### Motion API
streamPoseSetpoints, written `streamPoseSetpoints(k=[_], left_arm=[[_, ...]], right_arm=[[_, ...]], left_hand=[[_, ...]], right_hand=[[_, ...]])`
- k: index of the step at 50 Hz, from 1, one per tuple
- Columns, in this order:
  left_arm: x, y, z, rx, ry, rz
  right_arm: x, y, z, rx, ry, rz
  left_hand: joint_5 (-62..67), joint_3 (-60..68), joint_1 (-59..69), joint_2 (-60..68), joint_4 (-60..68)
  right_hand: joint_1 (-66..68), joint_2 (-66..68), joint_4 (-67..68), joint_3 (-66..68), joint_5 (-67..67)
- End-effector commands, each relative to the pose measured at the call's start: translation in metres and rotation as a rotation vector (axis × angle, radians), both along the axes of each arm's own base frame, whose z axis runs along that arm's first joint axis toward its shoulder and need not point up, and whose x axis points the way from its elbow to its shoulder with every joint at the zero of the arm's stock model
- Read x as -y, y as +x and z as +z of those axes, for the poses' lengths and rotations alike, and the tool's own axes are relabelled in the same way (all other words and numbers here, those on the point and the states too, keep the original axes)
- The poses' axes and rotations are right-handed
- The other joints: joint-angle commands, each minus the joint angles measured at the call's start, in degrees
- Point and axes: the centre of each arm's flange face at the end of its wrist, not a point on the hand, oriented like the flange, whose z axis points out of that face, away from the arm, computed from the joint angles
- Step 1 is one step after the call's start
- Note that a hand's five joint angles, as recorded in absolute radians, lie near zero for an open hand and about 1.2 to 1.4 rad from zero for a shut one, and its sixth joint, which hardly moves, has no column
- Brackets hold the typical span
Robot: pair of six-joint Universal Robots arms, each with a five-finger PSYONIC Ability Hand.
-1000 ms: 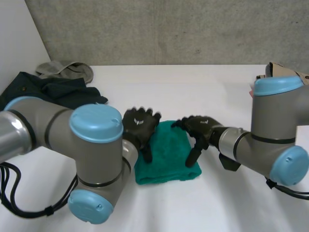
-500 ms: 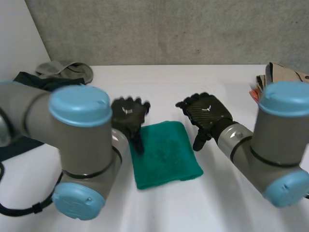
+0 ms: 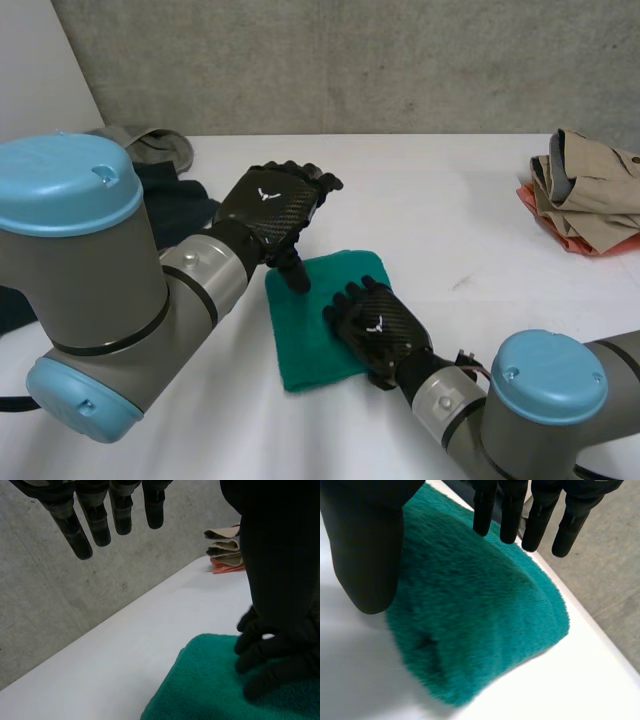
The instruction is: Fold the laundry.
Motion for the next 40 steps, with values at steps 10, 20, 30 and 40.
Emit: streamPoseSetpoints(k=[10,20,30,40], left_arm=[[0.0,0.0,-0.005,-0.005,-0.004,0.007],[-0.002,0.001,-0.009,0.005,0.005,0.005],[-0.003,0.001,-0.009,0.003,0.007,0.002],[-0.001,0.002,-0.01,0.003,0.007,0.007]], right_arm=[[0.019,0.012,-0.004,0.008,-0.033,-0.003],[0.01,0.003,0.003,-0.014,0.018,-0.013],[0.01,0.003,0.004,-0.017,0.026,-0.006],[0.023,0.012,-0.006,-0.023,0.013,-0.006]], left_hand=[[0.58,0.37,1.6,0.62,0.73],[0.58,0.37,1.6,0.62,0.73],[0.58,0.37,1.6,0.62,0.73],[0.58,0.37,1.59,0.62,0.73]], right_hand=[[5.94,8.03,6.1,5.97,5.63],[-5.33,-3.24,-5.17,-5.31,-5.65],[-6.35,-4.26,-6.19,-6.32,-6.66],[-2.49,-0.39,-2.33,-2.46,-2.8]])
